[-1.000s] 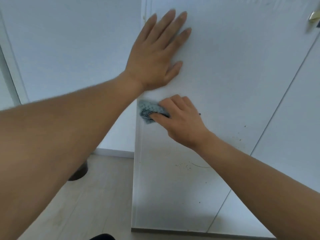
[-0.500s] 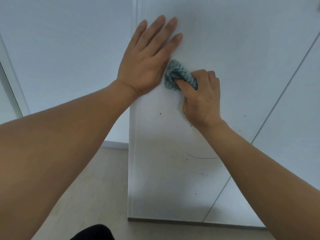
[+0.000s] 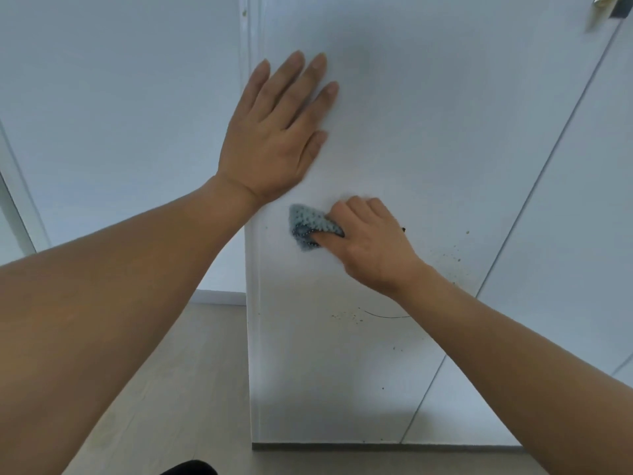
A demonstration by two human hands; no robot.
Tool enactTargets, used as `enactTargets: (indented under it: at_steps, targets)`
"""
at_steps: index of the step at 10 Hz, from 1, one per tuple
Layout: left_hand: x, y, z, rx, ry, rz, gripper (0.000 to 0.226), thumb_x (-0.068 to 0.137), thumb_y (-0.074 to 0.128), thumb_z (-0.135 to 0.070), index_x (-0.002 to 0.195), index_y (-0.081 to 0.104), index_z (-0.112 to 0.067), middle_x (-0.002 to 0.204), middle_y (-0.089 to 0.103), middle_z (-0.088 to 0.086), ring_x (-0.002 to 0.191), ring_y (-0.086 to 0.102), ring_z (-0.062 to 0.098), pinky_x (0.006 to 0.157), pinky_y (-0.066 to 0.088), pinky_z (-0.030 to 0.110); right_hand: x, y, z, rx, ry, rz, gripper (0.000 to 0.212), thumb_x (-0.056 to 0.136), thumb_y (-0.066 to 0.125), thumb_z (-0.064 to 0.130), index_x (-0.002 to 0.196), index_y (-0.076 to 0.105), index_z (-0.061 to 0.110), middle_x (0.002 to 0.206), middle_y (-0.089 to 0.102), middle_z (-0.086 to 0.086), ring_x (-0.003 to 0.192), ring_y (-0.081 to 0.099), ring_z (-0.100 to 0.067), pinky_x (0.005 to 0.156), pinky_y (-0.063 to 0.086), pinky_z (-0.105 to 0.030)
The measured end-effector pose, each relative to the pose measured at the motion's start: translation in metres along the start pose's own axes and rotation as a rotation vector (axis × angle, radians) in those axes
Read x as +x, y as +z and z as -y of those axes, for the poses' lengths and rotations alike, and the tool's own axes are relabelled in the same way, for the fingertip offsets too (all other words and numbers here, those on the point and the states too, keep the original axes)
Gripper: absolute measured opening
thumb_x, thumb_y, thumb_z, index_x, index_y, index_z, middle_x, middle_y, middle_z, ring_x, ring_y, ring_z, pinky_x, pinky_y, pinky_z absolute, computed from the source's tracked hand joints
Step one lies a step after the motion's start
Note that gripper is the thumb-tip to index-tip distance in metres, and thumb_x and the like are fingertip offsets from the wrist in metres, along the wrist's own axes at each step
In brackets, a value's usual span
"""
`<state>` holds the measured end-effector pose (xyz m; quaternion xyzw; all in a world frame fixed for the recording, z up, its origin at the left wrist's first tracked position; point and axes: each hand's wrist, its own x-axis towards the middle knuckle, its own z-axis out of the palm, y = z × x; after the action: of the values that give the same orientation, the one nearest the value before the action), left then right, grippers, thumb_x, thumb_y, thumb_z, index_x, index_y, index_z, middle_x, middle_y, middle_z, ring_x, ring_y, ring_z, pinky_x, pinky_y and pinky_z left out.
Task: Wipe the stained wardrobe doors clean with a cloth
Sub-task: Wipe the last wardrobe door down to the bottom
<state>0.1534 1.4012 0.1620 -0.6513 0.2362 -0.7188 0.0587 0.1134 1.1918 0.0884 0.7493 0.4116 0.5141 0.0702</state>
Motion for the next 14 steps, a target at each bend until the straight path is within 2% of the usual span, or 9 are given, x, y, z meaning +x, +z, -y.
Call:
enactTargets:
  at_steps: [1, 3, 5, 6, 7, 8, 10, 12, 14]
  targets:
    - [0.003, 0.0, -0.011, 0.026, -0.034, -0.006, 0.047, 0.106, 0.057, -0.034, 0.147, 0.059, -0.011, 0.155, 0.051, 0.017, 0.144, 0.049, 0.04, 0.118, 0.038, 0.06, -0.003, -0.027, -0.03, -0.03, 0.218, -0.193, 0.025, 0.089, 0.062, 0.001, 0.108, 0.07, 0.015, 0.088, 0.057, -0.016, 0.078, 0.046, -0.03, 0.063, 0.033, -0.037]
    - [0.008, 0.007, -0.026, 0.022, 0.01, 0.026, 0.055, 0.107, 0.055, -0.042, 0.155, 0.051, -0.017, 0.161, 0.045, 0.012, 0.15, 0.041, 0.037, 0.12, 0.034, 0.061, -0.002, -0.044, -0.08, -0.139, 0.581, -0.436, 0.045, 0.079, 0.052, -0.006, 0.114, 0.066, 0.019, 0.095, 0.06, -0.019, 0.085, 0.047, -0.03, 0.067, 0.03, -0.034]
    - [0.005, 0.008, -0.026, 0.044, 0.022, 0.05, 0.056, 0.107, 0.053, -0.042, 0.157, 0.047, -0.017, 0.162, 0.043, 0.013, 0.15, 0.04, 0.038, 0.119, 0.034, 0.061, -0.033, -0.005, -0.046, -0.039, -0.017, -0.135, 0.008, 0.096, 0.067, 0.013, 0.096, 0.075, 0.011, 0.103, 0.07, -0.011, 0.093, 0.056, -0.033, 0.067, 0.045, -0.04]
    - [0.003, 0.009, -0.025, 0.061, 0.017, 0.053, 0.056, 0.107, 0.053, -0.042, 0.157, 0.047, -0.017, 0.163, 0.042, 0.013, 0.15, 0.04, 0.038, 0.119, 0.035, 0.062, -0.036, -0.005, -0.045, -0.023, 0.304, -0.244, 0.02, 0.093, 0.058, 0.002, 0.095, 0.076, 0.009, 0.102, 0.069, -0.014, 0.086, 0.059, -0.037, 0.067, 0.047, -0.043]
    - [0.003, 0.01, -0.024, 0.06, 0.022, 0.047, 0.057, 0.107, 0.054, -0.042, 0.157, 0.047, -0.018, 0.163, 0.042, 0.012, 0.15, 0.04, 0.037, 0.119, 0.035, 0.062, -0.042, -0.003, -0.037, -0.061, 0.027, -0.127, 0.016, 0.098, 0.06, 0.01, 0.098, 0.076, 0.011, 0.105, 0.07, -0.011, 0.095, 0.055, -0.032, 0.068, 0.046, -0.04]
    - [0.003, 0.011, -0.025, 0.053, 0.017, 0.035, 0.057, 0.106, 0.055, -0.042, 0.157, 0.047, -0.018, 0.163, 0.042, 0.012, 0.15, 0.041, 0.037, 0.119, 0.036, 0.061, -0.047, -0.029, -0.06, -0.108, 0.138, -0.083, 0.01, 0.091, 0.065, 0.02, 0.085, 0.072, 0.024, 0.09, 0.067, 0.003, 0.085, 0.054, -0.025, 0.066, 0.042, -0.038]
    - [0.002, 0.013, -0.026, 0.056, 0.013, 0.012, 0.057, 0.105, 0.057, -0.042, 0.157, 0.048, -0.019, 0.163, 0.043, 0.01, 0.15, 0.041, 0.035, 0.119, 0.037, 0.059, -0.077, -0.052, -0.114, -0.253, 0.745, -0.437, 0.041, 0.081, 0.056, -0.004, 0.113, 0.074, 0.016, 0.11, 0.066, -0.013, 0.099, 0.044, -0.027, 0.081, 0.025, -0.028]
    - [0.002, 0.013, -0.026, 0.061, 0.013, 0.0, 0.057, 0.104, 0.057, -0.041, 0.156, 0.049, -0.019, 0.163, 0.043, 0.01, 0.15, 0.042, 0.034, 0.12, 0.036, 0.058, -0.114, -0.033, -0.097, -0.018, 0.456, -0.172, 0.017, 0.093, 0.06, 0.008, 0.105, 0.071, 0.011, 0.109, 0.066, -0.017, 0.099, 0.056, -0.03, 0.085, 0.048, -0.038]
    - [0.002, 0.011, -0.025, 0.054, 0.009, -0.003, 0.057, 0.104, 0.058, -0.041, 0.155, 0.05, -0.019, 0.162, 0.044, 0.01, 0.149, 0.043, 0.034, 0.119, 0.036, 0.058, -0.138, -0.028, -0.085, -0.039, 0.554, -0.207, 0.025, 0.091, 0.057, 0.002, 0.108, 0.074, -0.001, 0.105, 0.064, -0.021, 0.096, 0.051, -0.033, 0.082, 0.04, -0.03]
